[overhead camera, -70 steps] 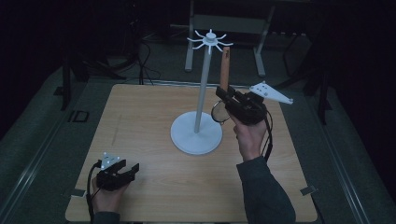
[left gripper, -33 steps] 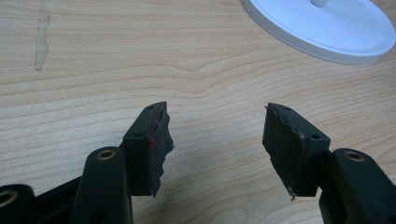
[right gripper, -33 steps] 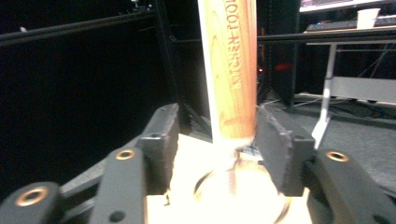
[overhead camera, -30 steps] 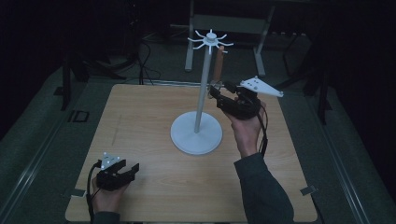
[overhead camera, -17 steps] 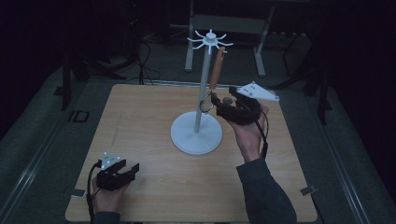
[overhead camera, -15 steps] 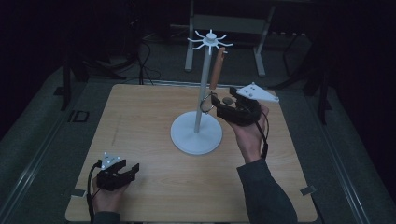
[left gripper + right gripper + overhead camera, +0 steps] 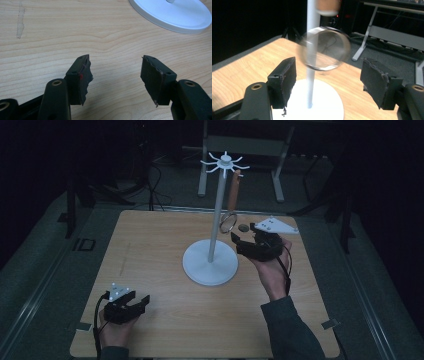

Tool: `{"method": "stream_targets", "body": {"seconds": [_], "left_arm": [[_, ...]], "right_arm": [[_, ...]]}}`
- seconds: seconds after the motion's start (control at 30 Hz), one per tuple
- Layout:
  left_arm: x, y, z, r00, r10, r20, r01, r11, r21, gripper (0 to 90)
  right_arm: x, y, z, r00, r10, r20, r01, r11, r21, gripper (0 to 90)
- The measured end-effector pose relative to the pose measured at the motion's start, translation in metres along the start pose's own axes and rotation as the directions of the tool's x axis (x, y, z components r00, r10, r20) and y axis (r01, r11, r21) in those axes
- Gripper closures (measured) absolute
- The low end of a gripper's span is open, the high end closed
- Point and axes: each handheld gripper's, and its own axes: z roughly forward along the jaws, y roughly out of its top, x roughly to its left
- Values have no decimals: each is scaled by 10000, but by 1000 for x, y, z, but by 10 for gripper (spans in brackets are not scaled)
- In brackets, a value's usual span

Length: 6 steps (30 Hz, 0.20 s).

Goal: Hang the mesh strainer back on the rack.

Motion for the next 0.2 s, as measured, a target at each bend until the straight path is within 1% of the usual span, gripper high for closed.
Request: {"method": "stream_targets", "body": {"seconds": [0.2], "left_arm": [[0,0,1,10000,-6,-1,6,10000,0,413]], "right_arm": [[-7,-17,0,9998,-184,22,182,9972,729,291]]}}
